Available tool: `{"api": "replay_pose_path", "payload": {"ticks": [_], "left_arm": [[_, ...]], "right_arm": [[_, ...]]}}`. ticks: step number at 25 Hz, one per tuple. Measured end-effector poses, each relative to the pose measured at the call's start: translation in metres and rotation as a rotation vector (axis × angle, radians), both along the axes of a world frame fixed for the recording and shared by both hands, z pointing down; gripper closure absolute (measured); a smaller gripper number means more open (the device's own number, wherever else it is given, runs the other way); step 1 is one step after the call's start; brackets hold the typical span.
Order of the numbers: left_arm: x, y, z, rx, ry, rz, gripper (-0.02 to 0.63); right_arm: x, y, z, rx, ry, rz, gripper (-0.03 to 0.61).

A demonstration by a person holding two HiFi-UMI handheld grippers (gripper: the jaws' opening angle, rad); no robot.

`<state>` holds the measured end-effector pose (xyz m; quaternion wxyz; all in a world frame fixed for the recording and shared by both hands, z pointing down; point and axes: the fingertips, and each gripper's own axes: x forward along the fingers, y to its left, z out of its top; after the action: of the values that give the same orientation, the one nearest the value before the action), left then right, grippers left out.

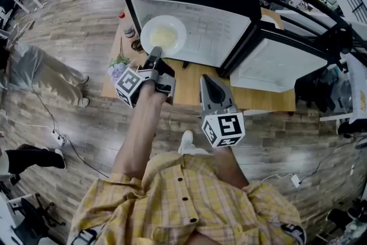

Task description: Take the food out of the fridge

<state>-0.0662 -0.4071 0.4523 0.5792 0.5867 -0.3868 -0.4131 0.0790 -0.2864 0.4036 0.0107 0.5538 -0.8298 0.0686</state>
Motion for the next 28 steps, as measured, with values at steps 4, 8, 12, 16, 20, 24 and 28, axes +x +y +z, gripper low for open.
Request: {"api": "replay_pose_path", "payload": {"ticks": [4,8,12,16,20,24,28], "left_arm": [[-0.003,0.019,-0.007,0.014,-0.008,0.003,0.583],[-0.002,0.038,-0.008,0.011,-0.008,0.011,0.583],[-0.004,0.054,-0.013,0.017,-0.002,0.006,0.583],[-0.004,0.069,-0.017,0.024,-0.007,0.008,0.583],[-0.005,0.085,-0.021,0.03,-0.005,0.009,0.583],[-0.005,0.102,-0.025,0.037,0.002,0.012,0.583],[-0.005,0.119,-0.024,0.034,-0.017,0.019,0.583]], "right_arm": [[-0.004,0.006,-0.004,0.007,-0.001,0.002,0.571],[-0.007,0.014,-0.003,0.005,-0.002,0.008,0.571],[-0.012,0.022,-0.004,0.007,-0.004,0.006,0.571],[-0.016,0.029,-0.006,0.011,-0.009,0.005,0.571],[-0.017,0.038,-0.009,0.018,-0.004,0.013,0.571],[-0.017,0.049,-0.009,0.021,-0.008,0.025,0.571],[-0.019,0.059,-0.01,0.019,-0.005,0.036,0.571]]}}
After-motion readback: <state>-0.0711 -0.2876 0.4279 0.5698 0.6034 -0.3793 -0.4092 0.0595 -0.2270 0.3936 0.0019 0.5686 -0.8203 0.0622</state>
